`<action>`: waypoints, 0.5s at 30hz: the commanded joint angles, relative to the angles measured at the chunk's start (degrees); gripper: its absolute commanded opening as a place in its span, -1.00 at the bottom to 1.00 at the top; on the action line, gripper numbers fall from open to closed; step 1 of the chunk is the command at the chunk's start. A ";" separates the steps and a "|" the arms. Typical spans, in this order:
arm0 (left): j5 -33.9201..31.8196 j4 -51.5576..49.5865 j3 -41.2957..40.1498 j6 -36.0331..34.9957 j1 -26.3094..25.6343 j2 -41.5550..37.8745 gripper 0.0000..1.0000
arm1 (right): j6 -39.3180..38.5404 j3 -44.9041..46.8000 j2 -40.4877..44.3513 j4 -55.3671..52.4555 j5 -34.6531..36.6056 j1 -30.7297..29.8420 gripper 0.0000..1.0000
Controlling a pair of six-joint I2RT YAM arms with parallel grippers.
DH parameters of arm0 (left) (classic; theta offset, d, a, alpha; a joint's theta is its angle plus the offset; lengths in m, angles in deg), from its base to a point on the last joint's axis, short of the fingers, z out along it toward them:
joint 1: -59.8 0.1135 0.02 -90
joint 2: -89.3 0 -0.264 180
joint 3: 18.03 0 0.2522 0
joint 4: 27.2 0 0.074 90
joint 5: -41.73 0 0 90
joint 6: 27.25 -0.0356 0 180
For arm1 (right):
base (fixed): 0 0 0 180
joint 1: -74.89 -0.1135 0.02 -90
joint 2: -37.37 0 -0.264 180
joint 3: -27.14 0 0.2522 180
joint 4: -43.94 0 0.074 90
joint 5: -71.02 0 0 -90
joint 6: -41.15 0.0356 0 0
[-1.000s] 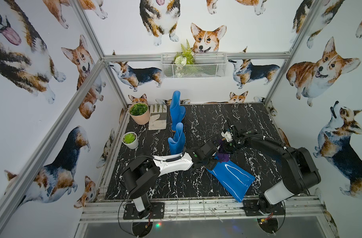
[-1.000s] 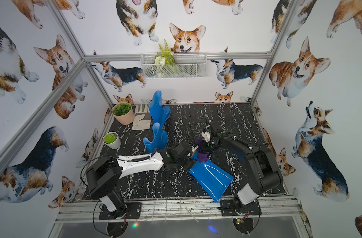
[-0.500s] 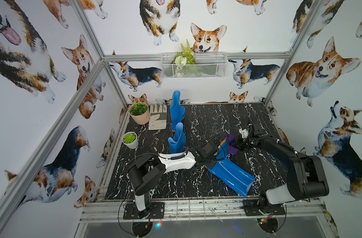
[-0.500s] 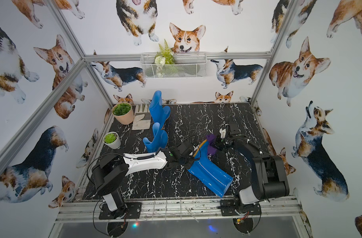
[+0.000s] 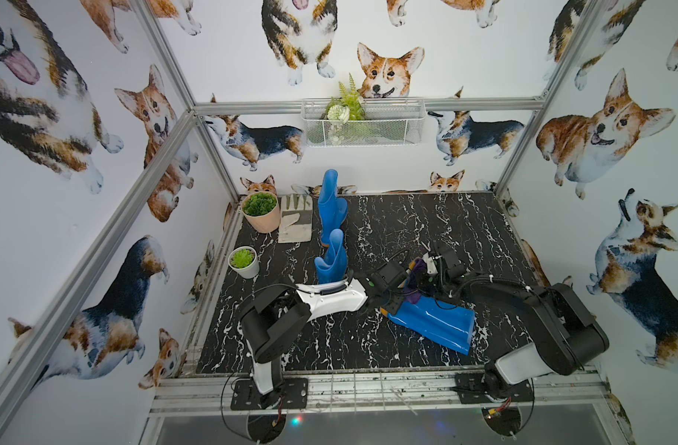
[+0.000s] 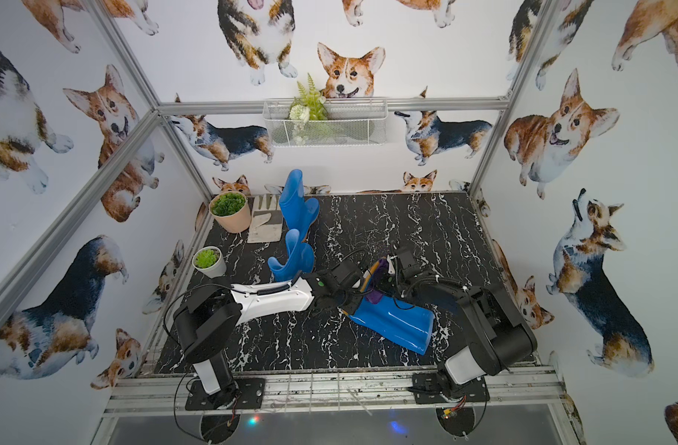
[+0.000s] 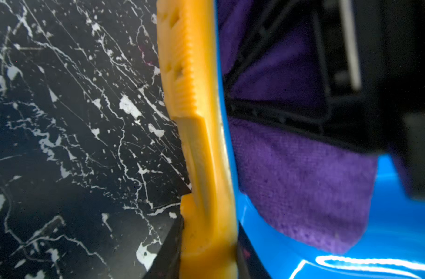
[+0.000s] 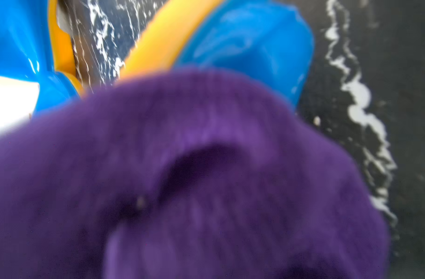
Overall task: Wipe the rubber boots with a cloth
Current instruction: Wipe the dirt off the rubber boot.
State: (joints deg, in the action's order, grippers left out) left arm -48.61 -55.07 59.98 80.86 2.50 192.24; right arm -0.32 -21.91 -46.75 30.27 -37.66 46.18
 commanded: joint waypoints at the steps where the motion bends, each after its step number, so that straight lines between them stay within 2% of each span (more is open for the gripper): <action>1: 2.71 6.68 -0.51 0.37 0.70 -2.07 -1.00 | 2.24 -0.55 6.66 -14.97 -9.76 -0.37 -1.00; 4: 3.54 6.64 -0.53 0.44 0.81 -1.87 -1.00 | -3.78 -8.04 10.11 -23.35 -9.97 9.84 -1.00; 7: 3.54 7.09 -0.70 0.69 0.77 -1.45 -1.00 | -9.06 -16.31 5.85 -27.28 -9.19 16.60 -1.00; 10: 3.80 7.78 -0.50 1.46 0.84 -0.88 -1.00 | -10.62 -21.19 -2.21 -25.89 -11.07 16.36 -1.00; 12: 3.77 7.28 0.31 1.97 0.73 -0.46 -1.00 | -9.85 -20.61 -6.21 -23.17 -11.34 14.25 -1.00; 15: 3.54 7.37 0.83 2.10 0.72 -0.37 -1.00 | -7.72 -16.40 -7.66 -18.63 -11.39 8.47 -1.00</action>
State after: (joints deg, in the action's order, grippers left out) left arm -45.70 -52.23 59.78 82.69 3.18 191.85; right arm -8.41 -41.40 -52.89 10.60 -47.19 59.45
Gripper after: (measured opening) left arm 0.290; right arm 0.106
